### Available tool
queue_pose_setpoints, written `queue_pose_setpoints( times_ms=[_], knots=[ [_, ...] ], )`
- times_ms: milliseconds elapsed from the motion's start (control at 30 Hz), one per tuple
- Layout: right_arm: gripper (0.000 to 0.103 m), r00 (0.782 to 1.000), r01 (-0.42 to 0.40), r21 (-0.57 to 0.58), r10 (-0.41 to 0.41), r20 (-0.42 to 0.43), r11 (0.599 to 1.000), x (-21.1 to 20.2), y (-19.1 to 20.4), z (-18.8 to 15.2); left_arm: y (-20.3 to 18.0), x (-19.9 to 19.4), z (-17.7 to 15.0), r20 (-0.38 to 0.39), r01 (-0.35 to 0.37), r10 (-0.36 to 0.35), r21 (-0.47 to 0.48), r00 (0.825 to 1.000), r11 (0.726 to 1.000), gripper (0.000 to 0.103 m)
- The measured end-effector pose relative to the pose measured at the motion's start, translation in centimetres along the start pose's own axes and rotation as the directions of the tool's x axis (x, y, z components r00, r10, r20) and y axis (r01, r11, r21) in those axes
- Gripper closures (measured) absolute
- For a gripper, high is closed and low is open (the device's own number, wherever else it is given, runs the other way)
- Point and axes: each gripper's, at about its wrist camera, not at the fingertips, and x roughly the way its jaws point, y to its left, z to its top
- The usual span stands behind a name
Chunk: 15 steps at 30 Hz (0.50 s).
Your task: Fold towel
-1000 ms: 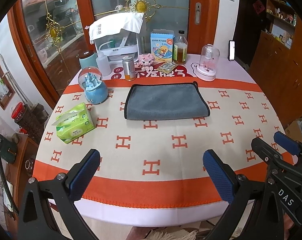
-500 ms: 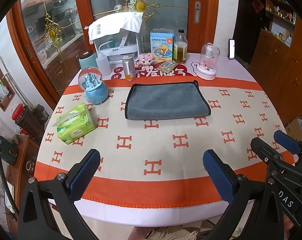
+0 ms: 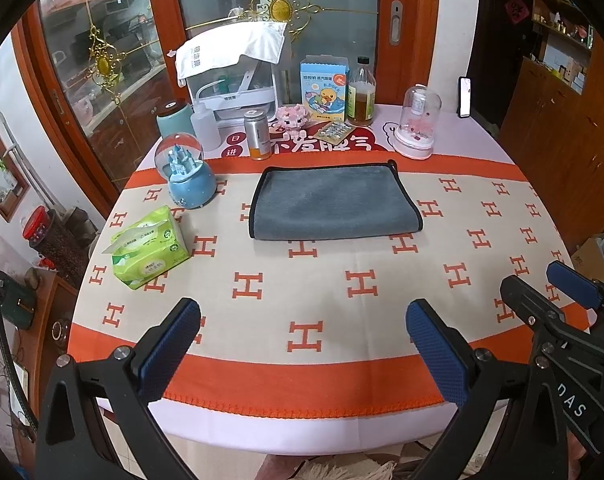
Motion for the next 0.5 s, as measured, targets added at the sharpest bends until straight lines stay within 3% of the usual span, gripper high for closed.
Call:
queue_pose_setpoints(
  times_ms=[500],
  knots=[
    [0.043, 1.000, -0.002, -0.002, 0.002, 0.000, 1.000, 0.17, 0.04, 0.16, 0.08, 0.34, 0.30, -0.003, -0.002, 0.002, 0.001, 1.000, 1.000, 0.001]
  ],
)
